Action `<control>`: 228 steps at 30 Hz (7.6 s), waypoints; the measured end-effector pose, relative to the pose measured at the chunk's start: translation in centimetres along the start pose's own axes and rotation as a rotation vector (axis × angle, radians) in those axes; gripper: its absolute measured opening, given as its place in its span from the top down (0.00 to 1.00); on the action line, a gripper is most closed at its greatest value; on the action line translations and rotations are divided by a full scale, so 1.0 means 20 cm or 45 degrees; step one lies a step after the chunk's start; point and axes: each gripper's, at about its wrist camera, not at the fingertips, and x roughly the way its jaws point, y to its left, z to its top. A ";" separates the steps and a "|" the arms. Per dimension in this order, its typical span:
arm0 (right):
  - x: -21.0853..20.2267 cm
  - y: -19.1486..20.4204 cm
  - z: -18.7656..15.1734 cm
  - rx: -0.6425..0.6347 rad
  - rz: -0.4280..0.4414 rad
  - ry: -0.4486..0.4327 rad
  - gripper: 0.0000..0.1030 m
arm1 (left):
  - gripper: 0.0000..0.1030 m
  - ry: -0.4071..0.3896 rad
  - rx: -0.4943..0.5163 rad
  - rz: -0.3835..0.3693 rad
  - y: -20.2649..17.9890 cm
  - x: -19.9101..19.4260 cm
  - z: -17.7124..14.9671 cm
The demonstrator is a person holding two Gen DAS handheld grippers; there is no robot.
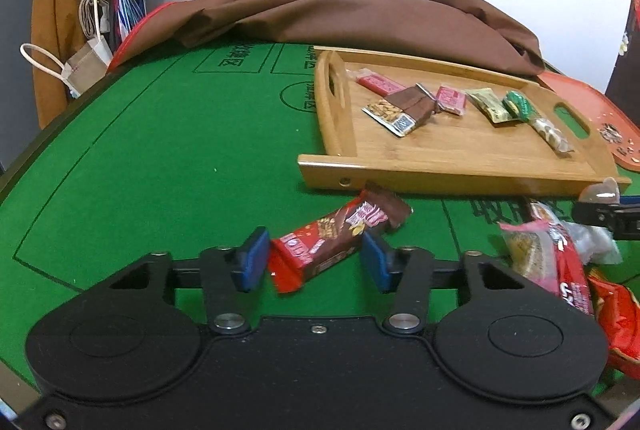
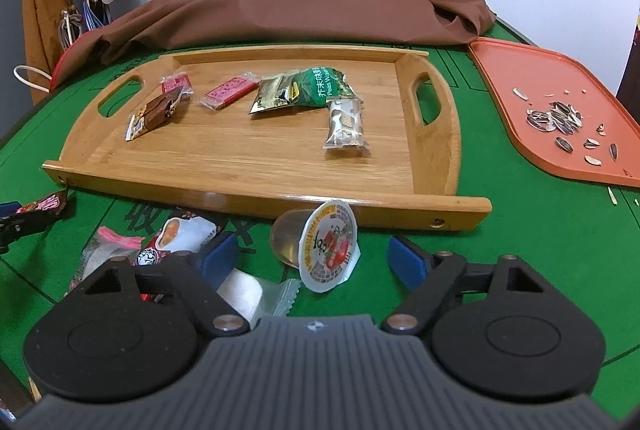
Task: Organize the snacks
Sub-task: 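Grasp the red chocolate bar with the left tool while the right tool grasps the jelly cup, then carry the red chocolate bar and jelly cup over the wooden tray, then open the left tool to drop the chocolate bar while the right tool releases the jelly cup, then move both open tools back toward the remaining snacks beside the tray, then grasp the pink wafer packet with the left tool while the right tool grasps the white candy, then carry the pink wafer packet and white candy over the wooden tray and lower them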
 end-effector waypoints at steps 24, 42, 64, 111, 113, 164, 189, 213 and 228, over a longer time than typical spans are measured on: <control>0.01 0.03 0.00 -0.042 -0.021 -0.001 0.33 | 0.65 0.039 0.122 -0.068 -0.11 0.03 0.02; -0.02 0.02 0.00 -0.035 0.019 0.009 0.52 | 0.79 0.016 0.106 -0.081 -0.18 0.02 0.03; -0.16 -0.04 0.19 0.006 0.058 -0.105 0.52 | 0.79 -0.076 0.119 -0.197 -0.29 -0.04 0.31; 0.31 -0.09 0.37 0.077 0.055 0.017 0.47 | 0.68 0.068 0.035 -0.059 -0.31 0.49 0.47; 0.30 -0.09 0.38 0.067 0.059 0.001 0.36 | 0.54 0.042 0.048 -0.046 -0.32 0.45 0.48; -0.22 0.01 -0.06 -0.149 0.343 0.010 0.12 | 0.05 0.042 0.040 -0.083 -0.35 -0.15 0.02; -0.17 0.05 -0.19 -0.099 0.163 -0.066 0.36 | 0.06 0.033 0.183 -0.255 -0.48 -0.10 -0.06; -0.04 0.09 -0.08 -0.250 0.127 -0.078 0.34 | 0.48 0.084 0.137 -0.329 -0.47 -0.03 -0.04; -0.05 0.08 -0.04 -0.172 0.122 -0.061 0.54 | 0.75 0.088 0.089 -0.344 -0.47 0.00 -0.01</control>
